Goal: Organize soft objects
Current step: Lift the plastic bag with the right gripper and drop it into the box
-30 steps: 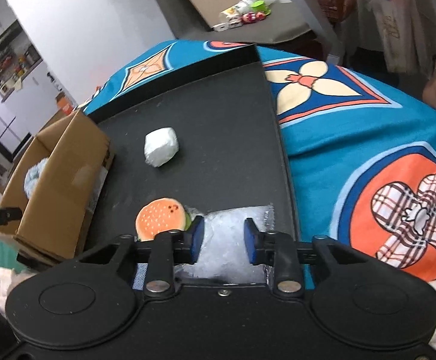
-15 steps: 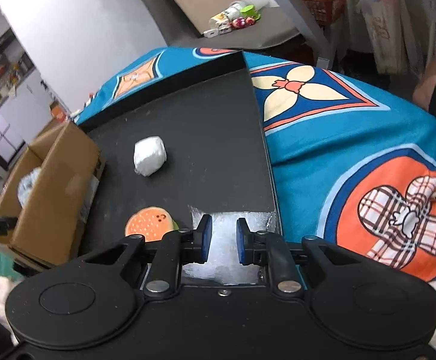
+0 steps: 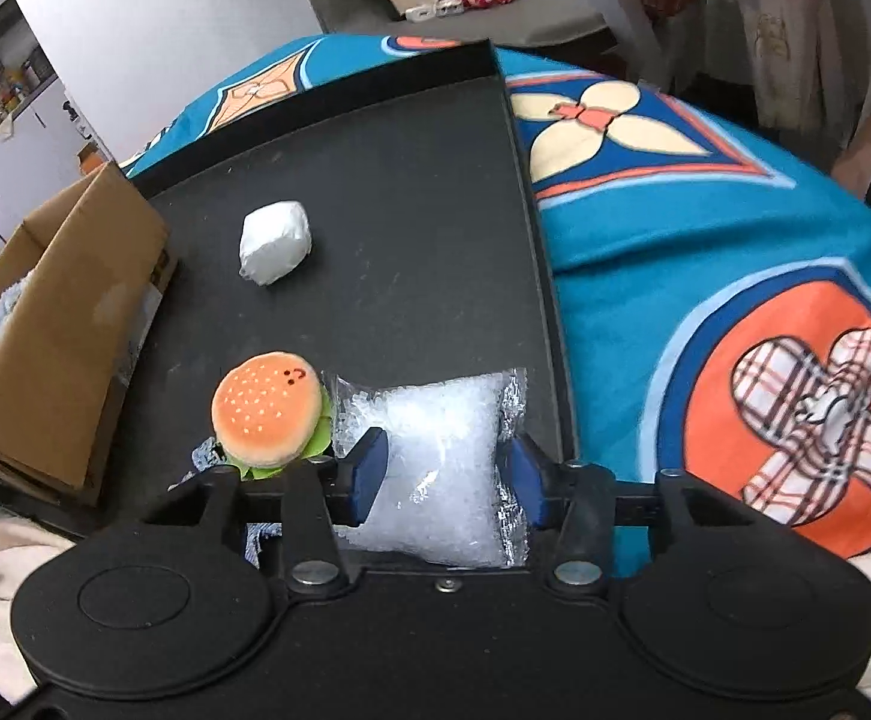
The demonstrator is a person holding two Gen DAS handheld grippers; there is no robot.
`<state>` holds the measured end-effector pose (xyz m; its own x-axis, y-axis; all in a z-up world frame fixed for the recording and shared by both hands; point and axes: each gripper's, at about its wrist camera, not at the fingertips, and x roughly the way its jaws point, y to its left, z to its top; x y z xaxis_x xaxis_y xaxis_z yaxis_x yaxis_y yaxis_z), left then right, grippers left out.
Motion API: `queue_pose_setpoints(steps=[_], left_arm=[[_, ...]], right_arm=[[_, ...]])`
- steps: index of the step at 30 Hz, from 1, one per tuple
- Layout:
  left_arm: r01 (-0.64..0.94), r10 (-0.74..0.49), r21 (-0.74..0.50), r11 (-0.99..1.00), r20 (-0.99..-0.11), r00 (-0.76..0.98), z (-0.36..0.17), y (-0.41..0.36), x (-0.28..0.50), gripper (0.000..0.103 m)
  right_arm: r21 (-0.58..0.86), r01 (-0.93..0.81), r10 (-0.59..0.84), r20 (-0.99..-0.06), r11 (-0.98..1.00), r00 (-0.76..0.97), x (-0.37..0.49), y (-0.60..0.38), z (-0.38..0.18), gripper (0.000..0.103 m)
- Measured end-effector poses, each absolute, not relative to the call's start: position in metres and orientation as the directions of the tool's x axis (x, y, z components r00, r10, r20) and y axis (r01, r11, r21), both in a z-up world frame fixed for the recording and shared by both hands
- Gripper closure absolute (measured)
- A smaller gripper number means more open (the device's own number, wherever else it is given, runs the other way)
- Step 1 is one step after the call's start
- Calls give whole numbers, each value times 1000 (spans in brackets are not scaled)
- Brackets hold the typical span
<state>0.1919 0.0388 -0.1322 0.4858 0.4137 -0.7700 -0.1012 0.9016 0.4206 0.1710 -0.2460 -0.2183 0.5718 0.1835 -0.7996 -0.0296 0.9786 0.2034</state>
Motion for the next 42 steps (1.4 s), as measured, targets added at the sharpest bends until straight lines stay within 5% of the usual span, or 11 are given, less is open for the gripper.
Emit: queue_pose_setpoints(steps=[3, 8, 13, 42], left_arm=[[-106, 409, 413, 905, -772, 486, -132, 40, 191, 31], [-103, 406, 412, 905, -768, 495, -131, 42, 187, 31], [-105, 398, 401, 910, -773, 495, -128, 44, 185, 31], [-195, 378, 324, 926, -769, 515, -124, 79, 165, 31]], right_arm=[[176, -50, 172, -799, 983, 577, 172, -241, -219, 56], [187, -77, 196, -786, 979, 587, 173, -239, -214, 78], [182, -87, 198, -778, 979, 597, 169, -237, -205, 83], [147, -164, 220, -661, 975, 717, 184, -194, -139, 83]])
